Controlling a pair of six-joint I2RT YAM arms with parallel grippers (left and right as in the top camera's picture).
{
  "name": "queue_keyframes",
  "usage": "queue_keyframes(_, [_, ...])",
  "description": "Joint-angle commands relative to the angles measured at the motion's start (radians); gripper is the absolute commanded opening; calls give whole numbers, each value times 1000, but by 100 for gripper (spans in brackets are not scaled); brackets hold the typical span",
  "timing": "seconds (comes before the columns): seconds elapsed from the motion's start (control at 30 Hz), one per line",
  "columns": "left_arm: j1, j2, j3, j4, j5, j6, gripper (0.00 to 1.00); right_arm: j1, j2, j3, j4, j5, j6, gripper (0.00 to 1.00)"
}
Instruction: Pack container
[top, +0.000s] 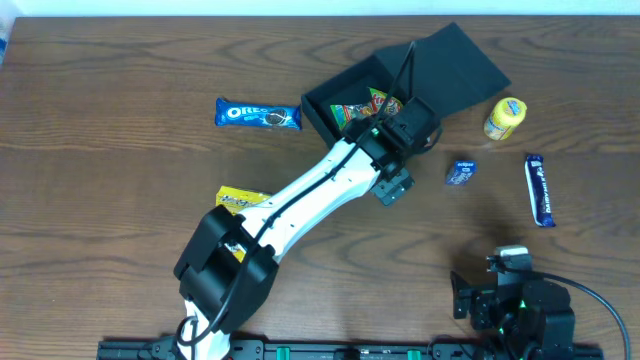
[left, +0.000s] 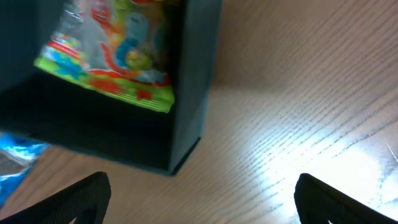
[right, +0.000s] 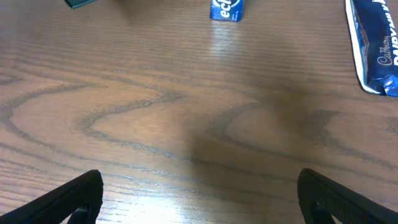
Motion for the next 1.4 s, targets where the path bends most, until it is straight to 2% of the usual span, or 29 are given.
queue_keyframes(0.0, [1, 6, -38, 22, 70, 13, 95, -10, -6, -7, -5, 2, 3, 99])
queue_keyframes(0.4, [3, 15, -93, 132, 110, 0, 95, -10, -6, -7, -4, 2, 3, 99])
queue_keyframes(0.93, [24, 68, -93, 153, 111, -50, 95, -10, -6, -7, -4, 2, 3, 99])
queue_keyframes(1.37, [-11, 71, -93, 139, 174, -274, 95, -10, -6, -7, -5, 2, 3, 99])
